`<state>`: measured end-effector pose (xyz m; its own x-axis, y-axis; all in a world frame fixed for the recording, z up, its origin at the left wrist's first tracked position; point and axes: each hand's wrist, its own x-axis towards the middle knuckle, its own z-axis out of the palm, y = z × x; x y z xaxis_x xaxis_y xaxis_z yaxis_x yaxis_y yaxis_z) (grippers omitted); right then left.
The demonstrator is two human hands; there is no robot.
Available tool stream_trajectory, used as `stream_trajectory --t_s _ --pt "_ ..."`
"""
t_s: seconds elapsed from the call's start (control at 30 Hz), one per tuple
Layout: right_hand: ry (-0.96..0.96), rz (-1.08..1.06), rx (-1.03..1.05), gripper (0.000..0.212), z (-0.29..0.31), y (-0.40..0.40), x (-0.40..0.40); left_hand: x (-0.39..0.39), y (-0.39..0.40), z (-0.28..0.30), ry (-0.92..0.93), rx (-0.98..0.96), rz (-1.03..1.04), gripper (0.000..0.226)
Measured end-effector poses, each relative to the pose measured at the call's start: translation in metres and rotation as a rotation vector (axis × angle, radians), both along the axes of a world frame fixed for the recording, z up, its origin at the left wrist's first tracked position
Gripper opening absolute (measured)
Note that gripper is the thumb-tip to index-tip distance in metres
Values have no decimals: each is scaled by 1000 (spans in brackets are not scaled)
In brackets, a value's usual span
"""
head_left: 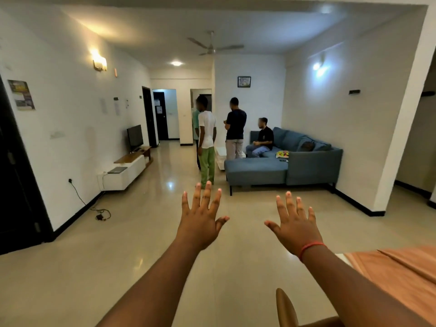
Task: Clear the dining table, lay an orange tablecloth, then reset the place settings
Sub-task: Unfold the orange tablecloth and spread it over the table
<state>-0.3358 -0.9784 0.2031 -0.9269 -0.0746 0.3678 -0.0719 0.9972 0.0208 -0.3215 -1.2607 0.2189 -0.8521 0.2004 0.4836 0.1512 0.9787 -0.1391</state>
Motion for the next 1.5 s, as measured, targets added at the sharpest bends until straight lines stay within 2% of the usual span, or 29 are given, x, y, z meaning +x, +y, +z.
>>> stream_trajectory --t_s 0.3,0.5,0.67,0.83,1.0,1.1,1.27,1.4,1.5 --pt "-90 -165 -23 84 -52 16 -169 -232 30 -45 -50 -41 -184 76" --pt "-145 -406 -108 83 -73 59 -264 -379 105 -60 -125 -117 -439 78" --pt "-222 -637 -202 83 -96 120 -299 -466 199 -82 -196 -164 -653 79" --pt "-332 -926 -344 81 -148 217 -296 -516 326 -133 -289 -258 -891 79" --pt "-689 -1102 -494 74 -225 297 -290 -550 437 -193 -413 -454 -1051 77" --pt "-799 -1160 -580 69 -266 321 -294 -565 502 -219 -451 -565 -1130 75" --pt "-784 -1236 -761 72 -307 341 -315 -558 585 -266 -509 -750 -1323 72" --pt "-641 -1334 -681 50 -317 349 -339 -551 647 -298 -542 -889 -1506 64" --pt "-542 -1390 -755 46 -319 350 -359 -547 689 -322 -560 -996 -1672 64"
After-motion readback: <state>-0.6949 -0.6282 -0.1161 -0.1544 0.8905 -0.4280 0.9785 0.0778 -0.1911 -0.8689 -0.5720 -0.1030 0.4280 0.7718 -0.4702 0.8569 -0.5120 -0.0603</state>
